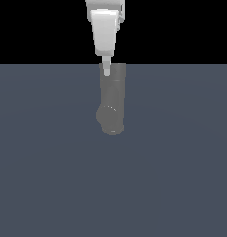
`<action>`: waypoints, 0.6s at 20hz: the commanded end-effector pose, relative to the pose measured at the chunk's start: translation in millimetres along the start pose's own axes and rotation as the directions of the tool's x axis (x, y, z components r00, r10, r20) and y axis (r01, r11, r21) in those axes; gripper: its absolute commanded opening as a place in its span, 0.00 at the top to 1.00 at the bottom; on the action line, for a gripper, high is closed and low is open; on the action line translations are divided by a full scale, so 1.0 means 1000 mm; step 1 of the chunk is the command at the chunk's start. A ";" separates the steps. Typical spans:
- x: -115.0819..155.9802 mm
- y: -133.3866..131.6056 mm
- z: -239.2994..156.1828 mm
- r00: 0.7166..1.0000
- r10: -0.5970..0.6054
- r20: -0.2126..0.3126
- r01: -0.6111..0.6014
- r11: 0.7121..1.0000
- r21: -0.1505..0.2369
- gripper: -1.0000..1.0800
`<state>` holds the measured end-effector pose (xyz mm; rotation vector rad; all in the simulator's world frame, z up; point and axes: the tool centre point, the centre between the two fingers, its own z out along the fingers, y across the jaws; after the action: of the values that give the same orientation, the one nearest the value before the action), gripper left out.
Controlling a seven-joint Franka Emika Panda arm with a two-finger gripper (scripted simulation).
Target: Turn on the faucet by rotating a designated handle.
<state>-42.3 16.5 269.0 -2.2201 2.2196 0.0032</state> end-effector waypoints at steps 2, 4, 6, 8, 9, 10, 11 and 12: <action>0.045 -0.001 -0.001 0.999 0.042 -0.003 -0.042 0.999 0.001 1.00; 0.058 -0.001 -0.001 0.999 0.043 -0.003 -0.043 0.999 0.001 1.00; 0.070 -0.001 -0.001 0.999 0.046 -0.003 -0.046 0.999 0.000 1.00; 0.033 -0.002 0.000 1.000 -0.011 0.002 0.011 1.000 -0.001 1.00; 0.036 -0.003 0.000 1.000 -0.009 0.002 0.009 1.000 -0.001 1.00; 0.038 -0.005 0.000 1.000 -0.008 0.001 0.008 1.000 -0.001 1.00; 0.040 -0.007 0.000 1.000 -0.007 0.001 0.007 1.000 -0.001 1.00; 0.043 -0.009 0.000 1.000 -0.005 0.001 0.005 1.000 -0.001 1.00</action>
<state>-36.9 -16.4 269.1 -2.2415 2.1988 0.0098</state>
